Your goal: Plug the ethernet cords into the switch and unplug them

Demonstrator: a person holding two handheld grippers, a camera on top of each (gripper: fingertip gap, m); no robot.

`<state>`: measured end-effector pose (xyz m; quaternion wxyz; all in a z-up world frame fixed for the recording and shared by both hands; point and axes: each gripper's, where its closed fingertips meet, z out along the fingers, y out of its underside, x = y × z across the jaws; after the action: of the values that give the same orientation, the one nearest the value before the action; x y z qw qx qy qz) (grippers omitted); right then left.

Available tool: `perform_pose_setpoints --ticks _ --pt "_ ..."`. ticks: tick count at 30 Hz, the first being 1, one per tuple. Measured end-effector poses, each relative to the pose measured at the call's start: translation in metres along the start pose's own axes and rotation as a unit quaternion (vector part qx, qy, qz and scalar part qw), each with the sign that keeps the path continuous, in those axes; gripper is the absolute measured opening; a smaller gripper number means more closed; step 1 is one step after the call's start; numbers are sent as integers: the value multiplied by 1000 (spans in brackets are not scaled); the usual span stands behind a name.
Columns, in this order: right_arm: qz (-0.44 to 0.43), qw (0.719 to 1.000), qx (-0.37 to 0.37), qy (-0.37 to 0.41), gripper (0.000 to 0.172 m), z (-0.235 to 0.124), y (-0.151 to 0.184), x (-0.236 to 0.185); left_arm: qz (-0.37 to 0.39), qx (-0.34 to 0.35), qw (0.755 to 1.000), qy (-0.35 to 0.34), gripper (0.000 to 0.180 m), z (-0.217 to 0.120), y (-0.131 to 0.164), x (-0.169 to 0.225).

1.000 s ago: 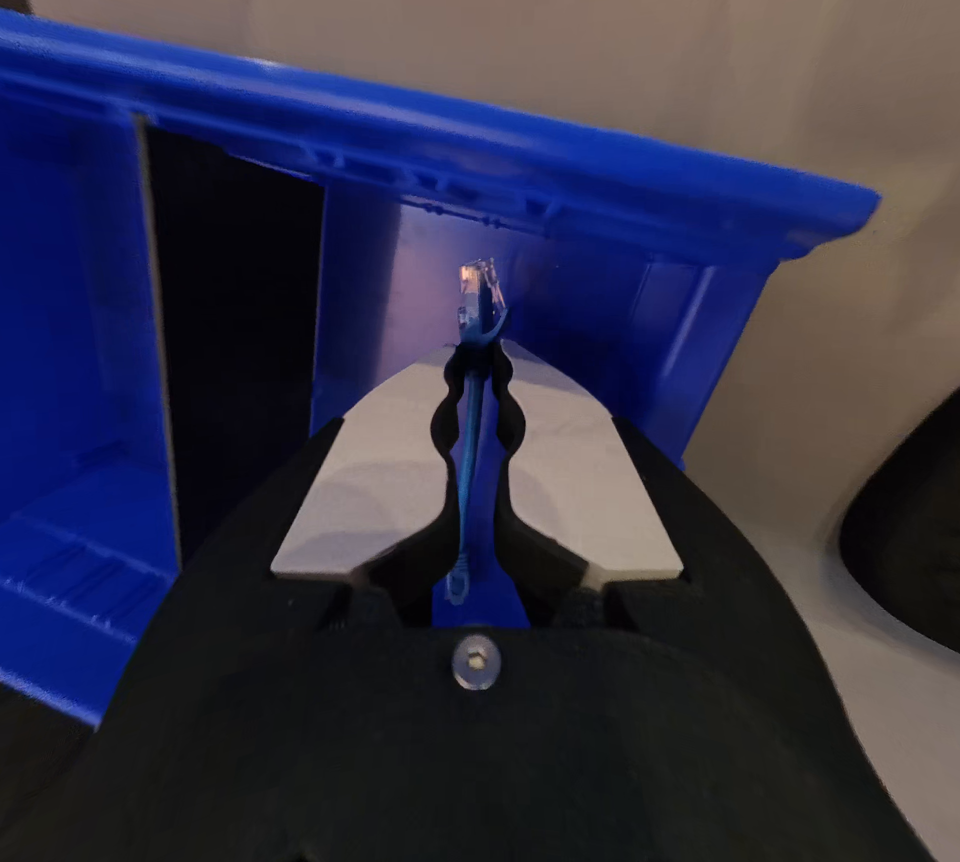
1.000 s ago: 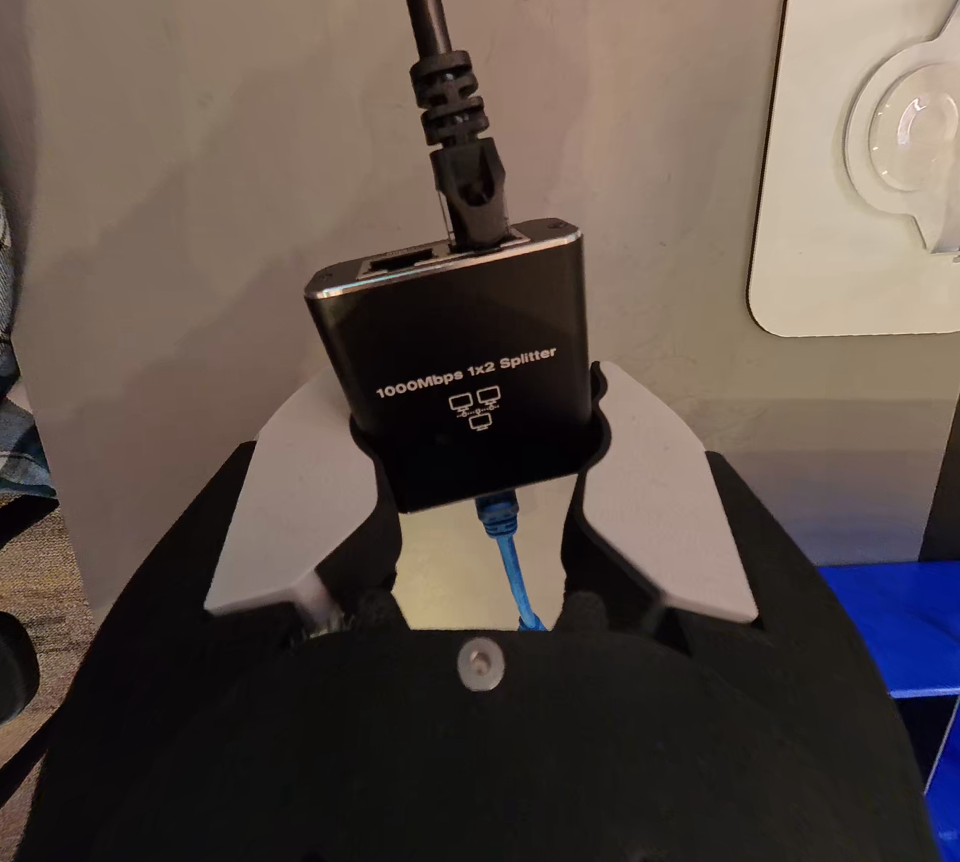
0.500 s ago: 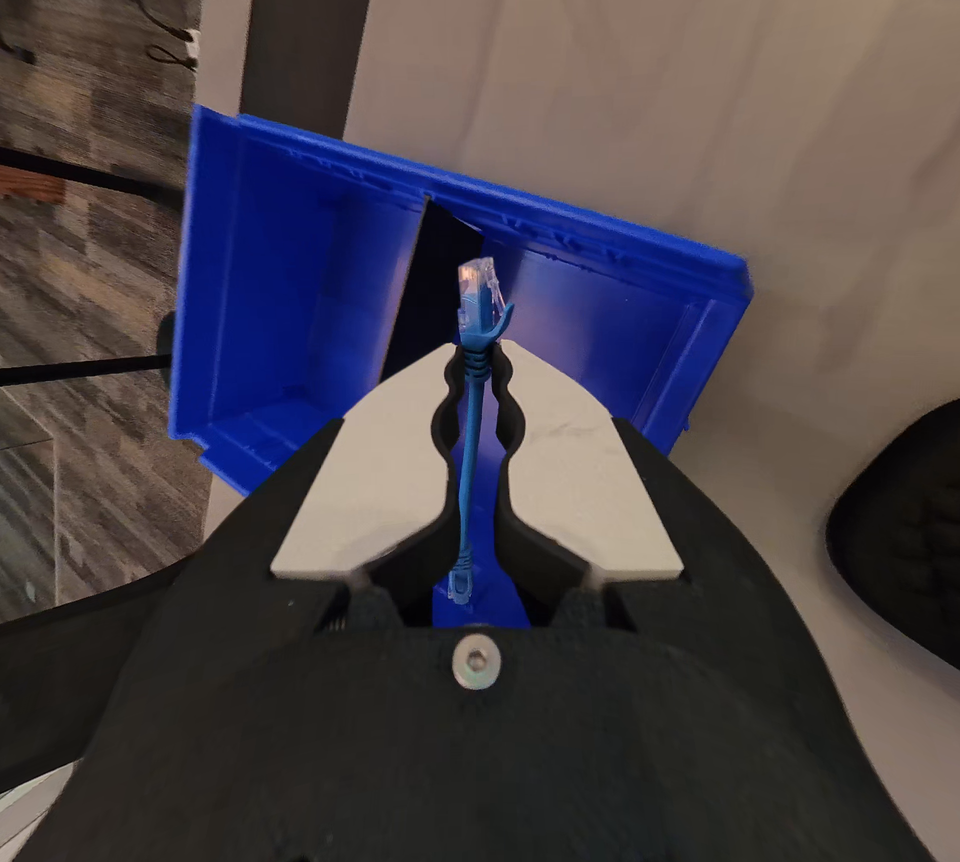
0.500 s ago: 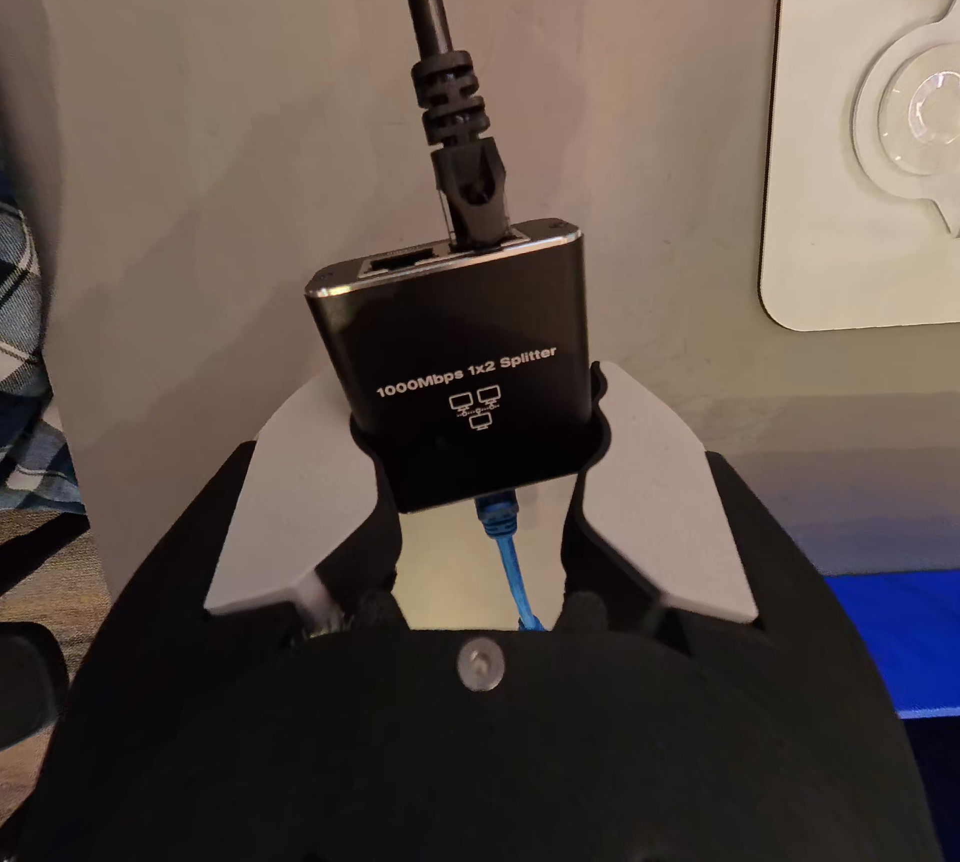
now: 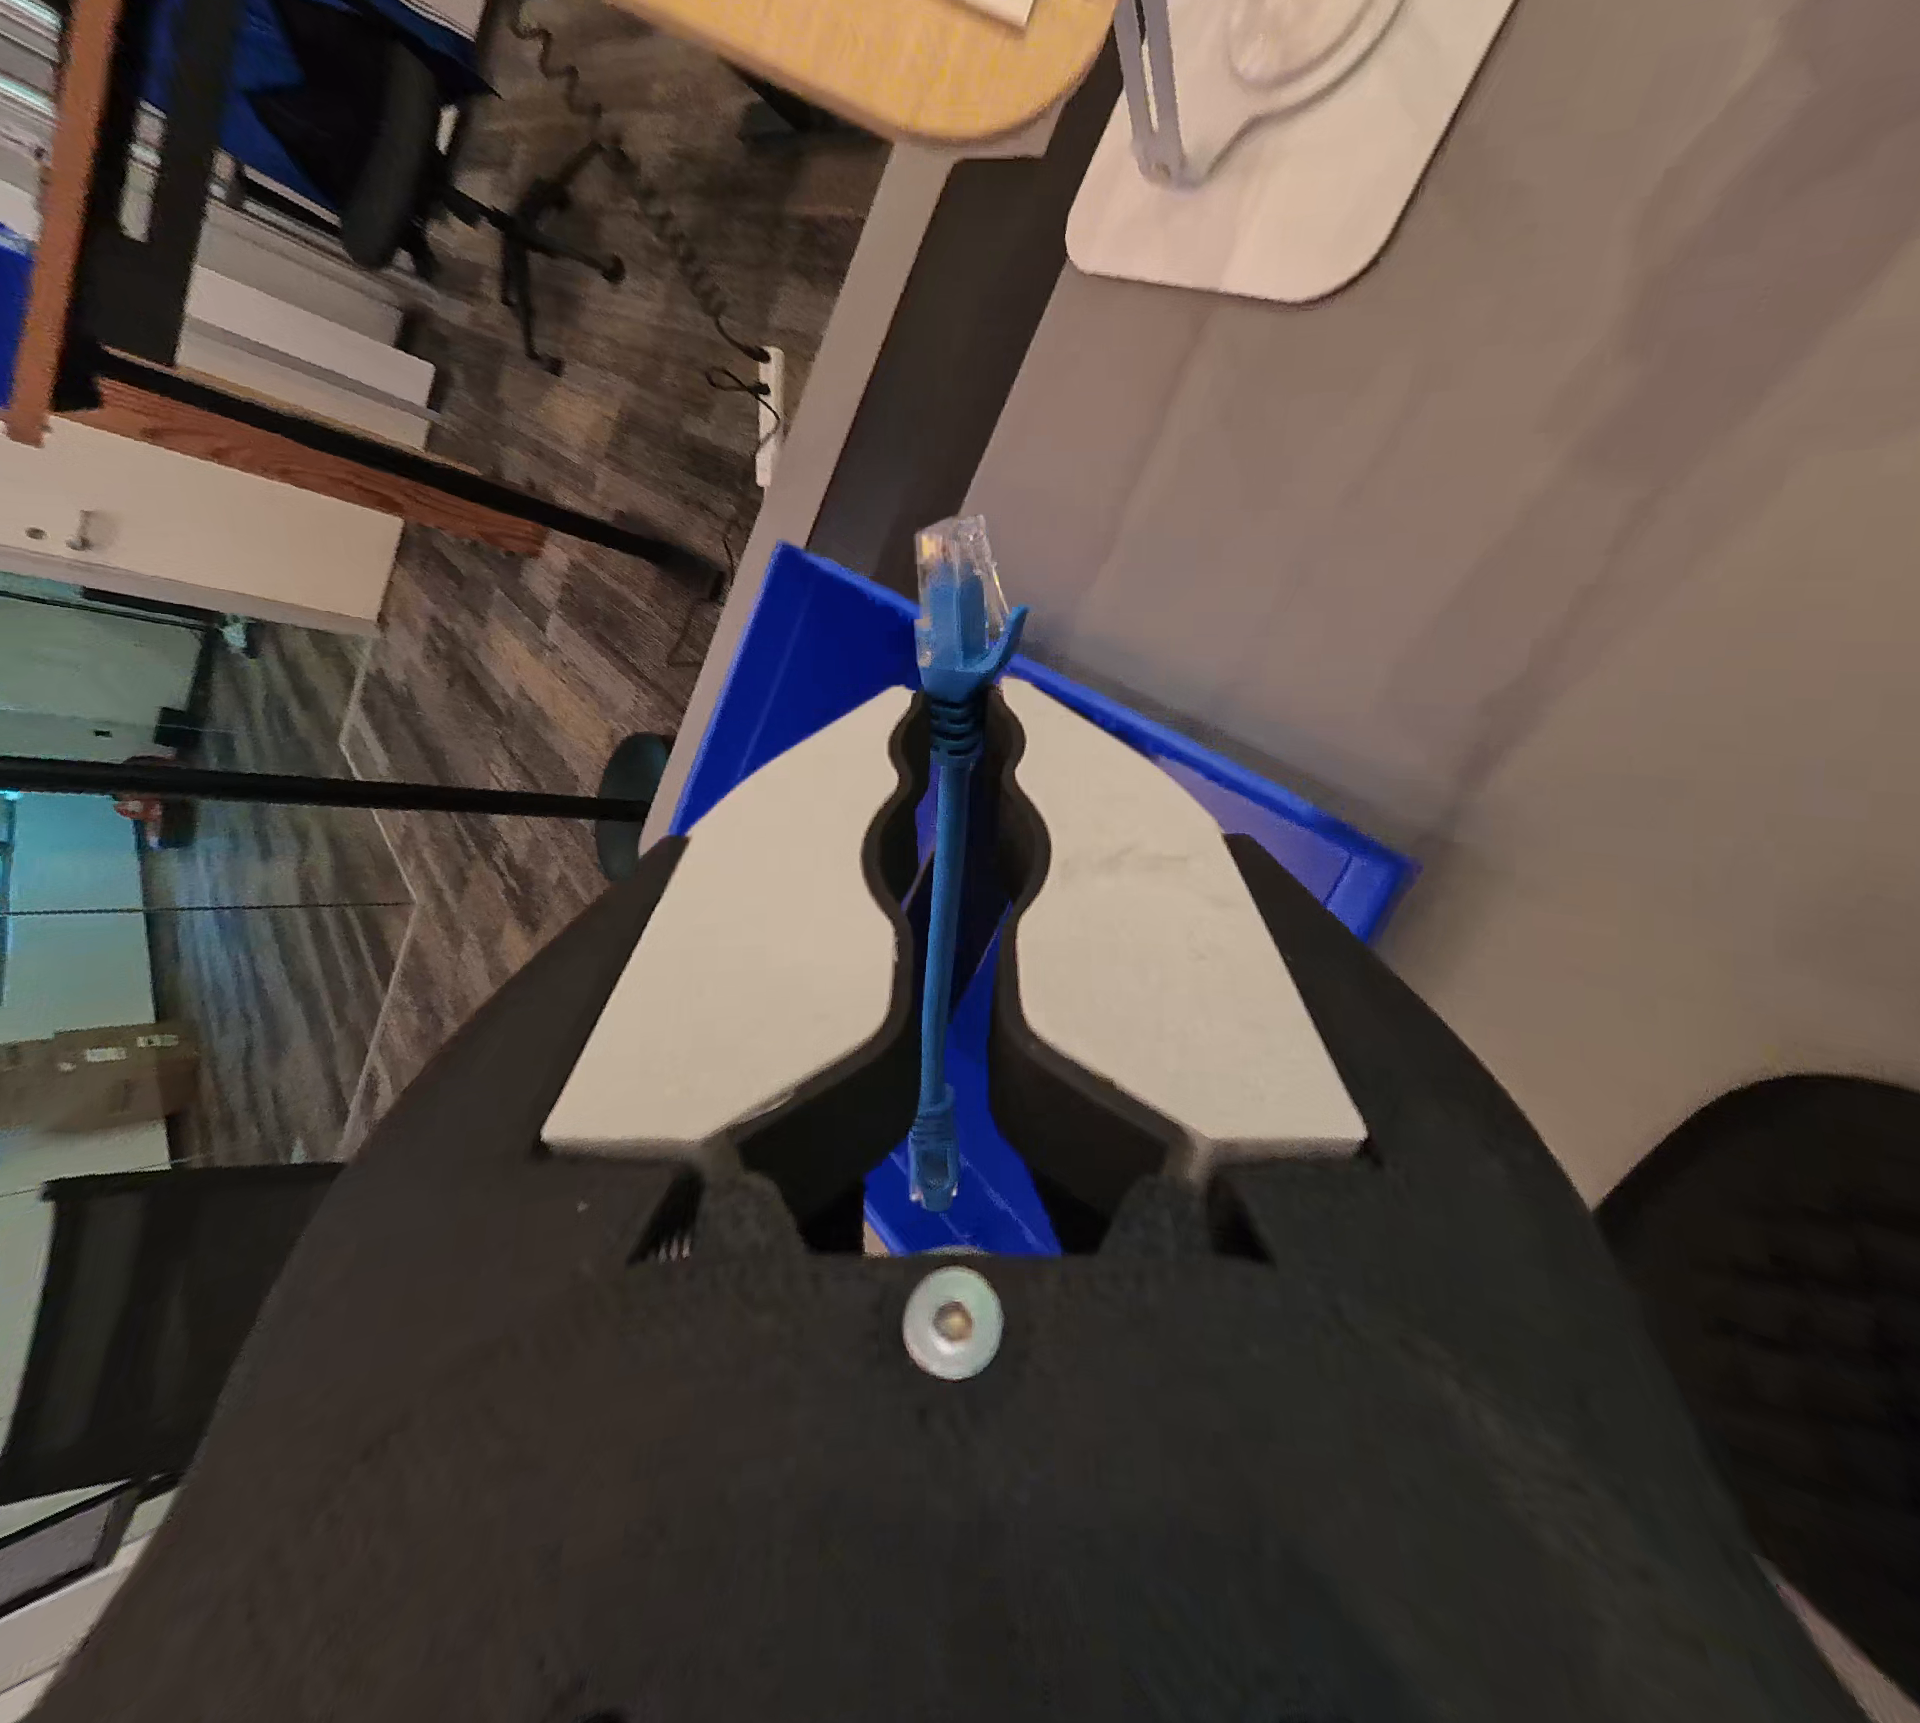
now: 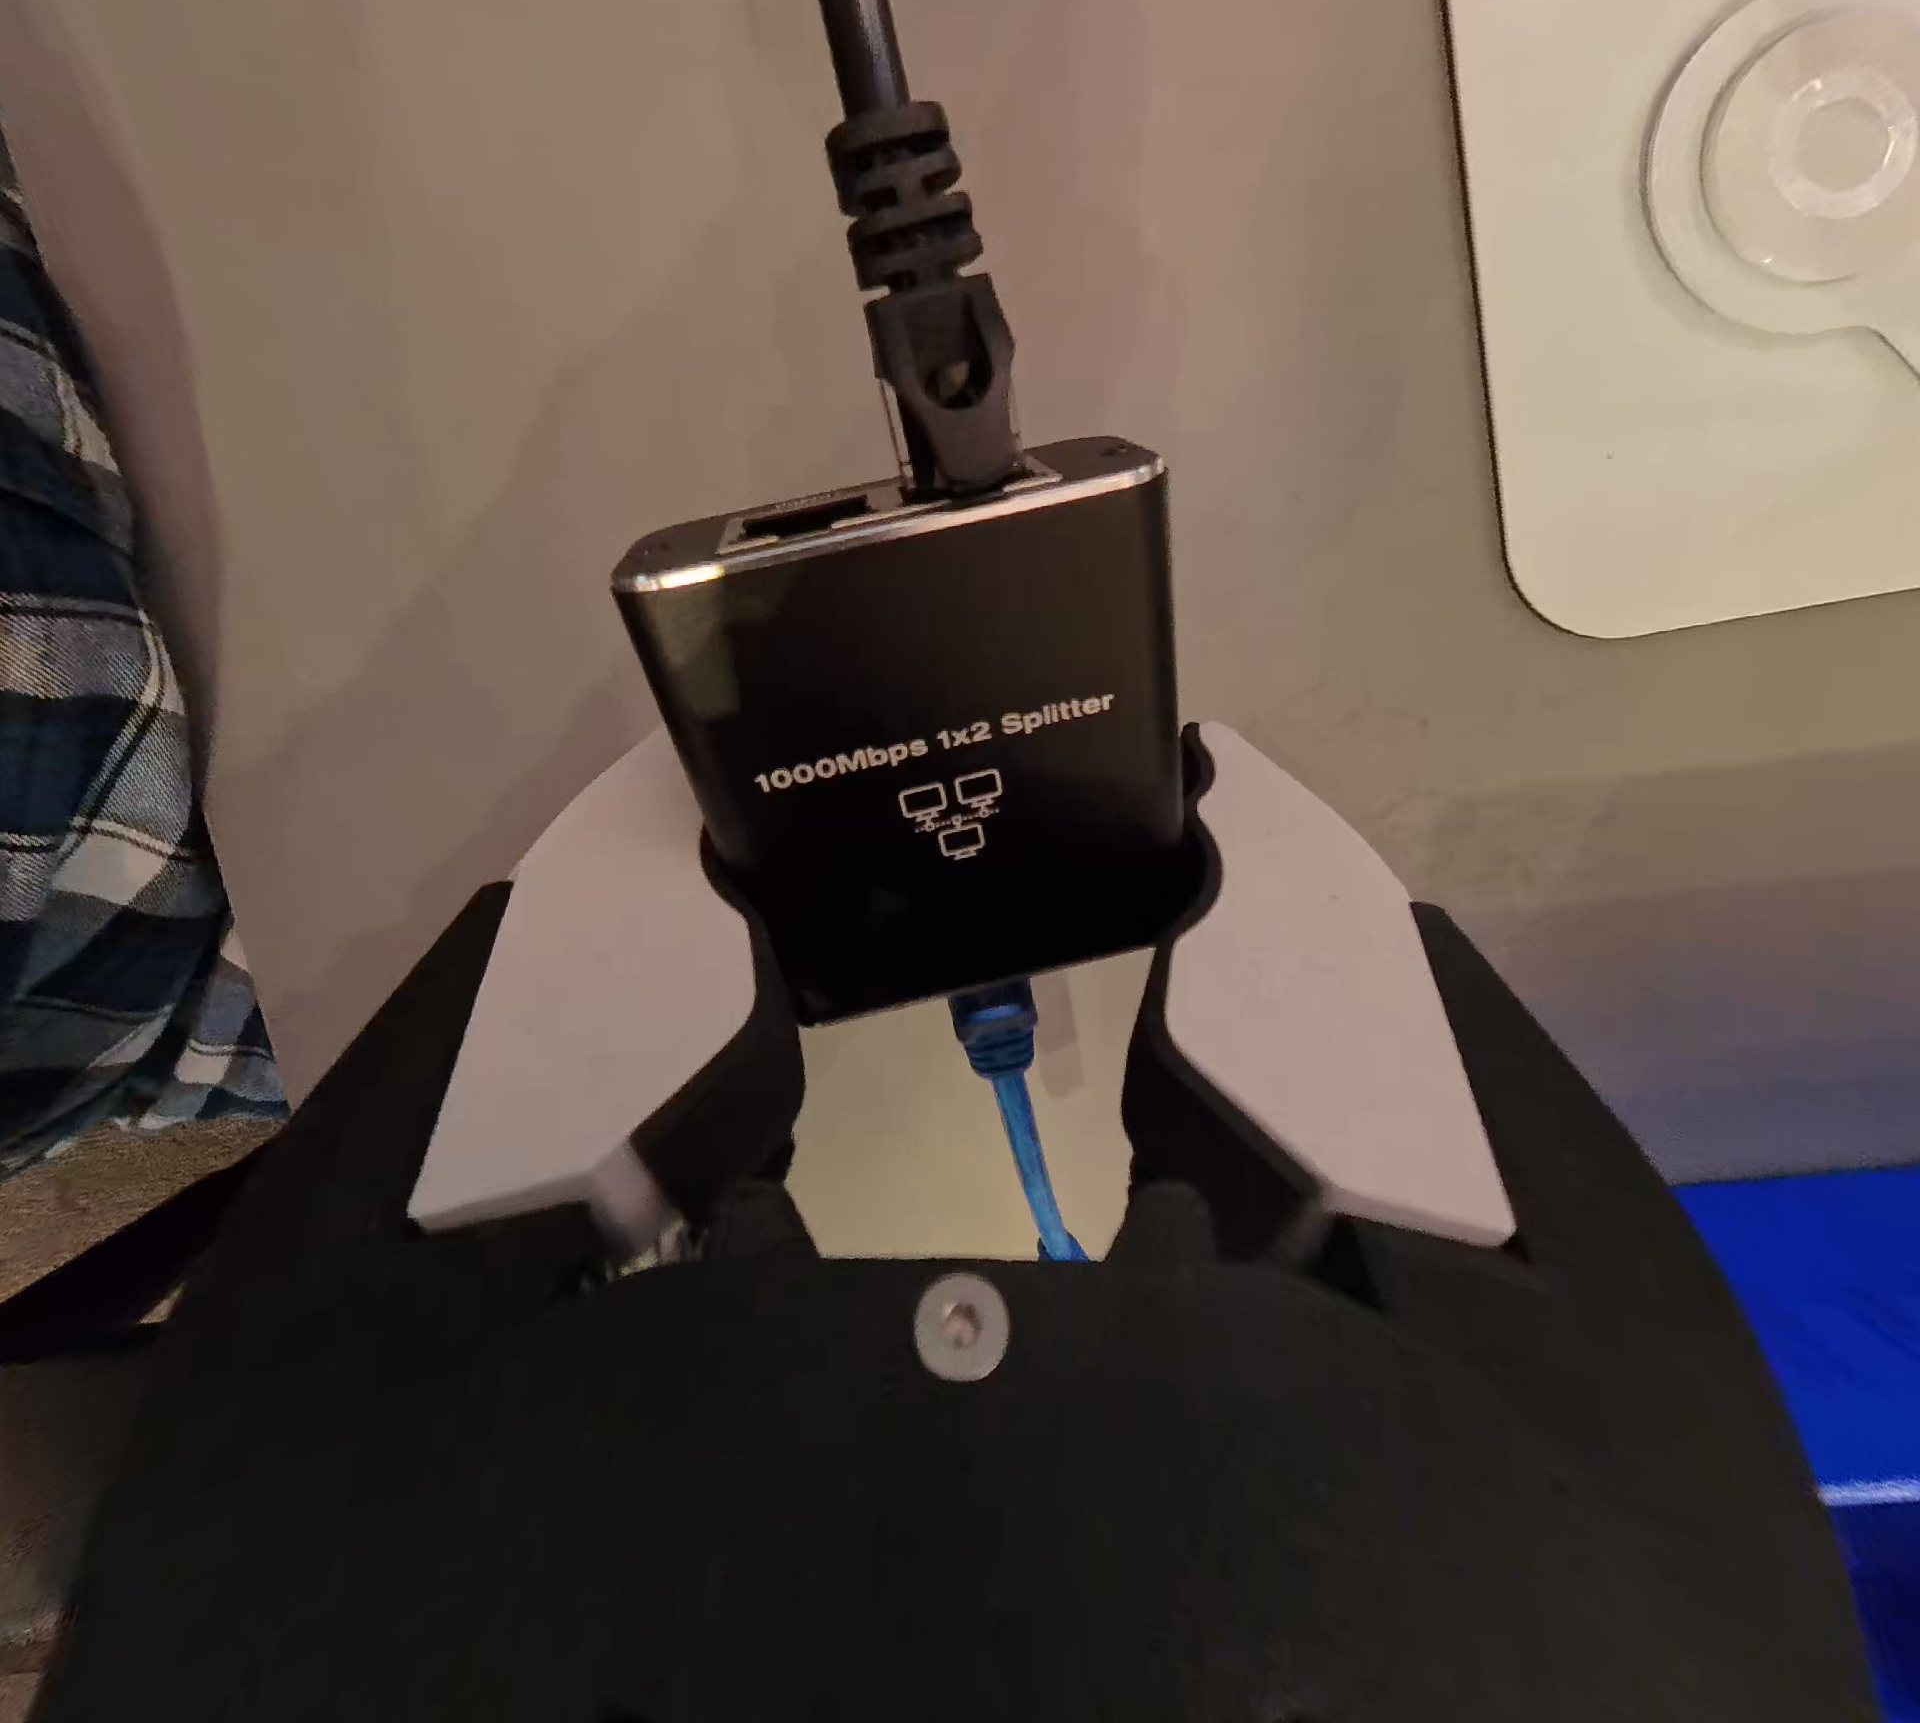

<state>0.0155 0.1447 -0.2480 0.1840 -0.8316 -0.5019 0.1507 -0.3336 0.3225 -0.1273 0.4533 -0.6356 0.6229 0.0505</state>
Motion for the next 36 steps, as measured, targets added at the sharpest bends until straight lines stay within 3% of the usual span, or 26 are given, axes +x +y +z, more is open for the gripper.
perform_pose_setpoints --ticks 15,28,36 --pt "45 997 50 -33 78 2 -20 10 21 101 994 -26 10 -4 -96 65" --pt "73 994 67 -54 79 8 -20 12 65 134 988 -26 9 3 -138 97" --pt "75 993 69 -55 79 9 -20 14 78 138 987 -18 9 11 -146 106"
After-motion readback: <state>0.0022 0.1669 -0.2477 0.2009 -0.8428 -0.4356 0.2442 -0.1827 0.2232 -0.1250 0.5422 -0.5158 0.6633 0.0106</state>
